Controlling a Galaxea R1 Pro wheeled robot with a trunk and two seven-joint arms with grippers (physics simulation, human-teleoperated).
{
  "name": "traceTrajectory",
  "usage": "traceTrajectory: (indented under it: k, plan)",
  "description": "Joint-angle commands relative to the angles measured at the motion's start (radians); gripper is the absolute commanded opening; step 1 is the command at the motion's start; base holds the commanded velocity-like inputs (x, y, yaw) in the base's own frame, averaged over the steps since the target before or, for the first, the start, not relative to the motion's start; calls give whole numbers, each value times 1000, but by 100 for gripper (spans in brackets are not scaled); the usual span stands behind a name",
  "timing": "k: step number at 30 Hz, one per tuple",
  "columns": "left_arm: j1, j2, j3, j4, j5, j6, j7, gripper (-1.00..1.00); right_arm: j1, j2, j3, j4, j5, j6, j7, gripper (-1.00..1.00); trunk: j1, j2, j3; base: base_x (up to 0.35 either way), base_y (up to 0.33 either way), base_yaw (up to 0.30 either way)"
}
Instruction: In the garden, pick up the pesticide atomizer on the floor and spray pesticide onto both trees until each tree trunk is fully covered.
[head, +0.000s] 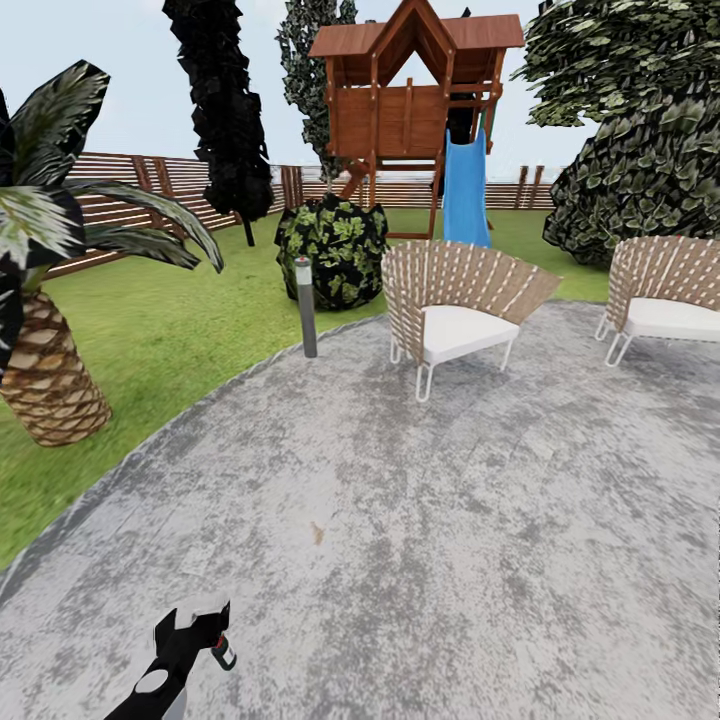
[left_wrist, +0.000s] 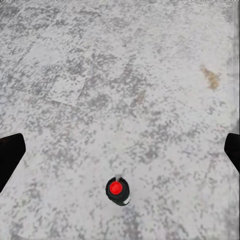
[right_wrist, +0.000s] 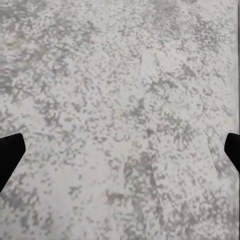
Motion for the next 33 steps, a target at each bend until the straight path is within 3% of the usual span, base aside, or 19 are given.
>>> traceTrajectory:
  k: [1, 15, 19, 23, 28, 33]
  plan:
    - [-1, 0, -1, 0, 8, -3, 0, 100, -1, 0, 0, 1, 5, -2, -5, 100, 0, 0, -1, 123, -225, 0]
    - [-3, 1, 0, 0, 8, -5, 0, 100, -1, 0, -1, -4, 5, -2, -6, 100, 0, 0, -1, 64, -110, 0]
    - [-3, 3, 0, 0, 3, -5, -1, 100, -11, -1, 0, -123, 5, -1, -6, 100, 0, 0, -1, 1, -1, 0]
    - [-3, 3, 0, 1, 4, -5, -1, 100, -62, 0, 0, -293, 4, 19, -5, 100, 0, 0, -1, 0, 0, 0]
    - [-3, 3, 0, 1, 4, -5, -1, 100, -180, 0, -2, -333, 1, 130, -4, 100, 0, 0, -1, 0, 0, 0]
    - [-1, 3, 0, 1, -2, -5, -1, 100, -223, -1, -1, -333, 2, 180, -1, 100, 0, 0, -1, 0, 0, 0]
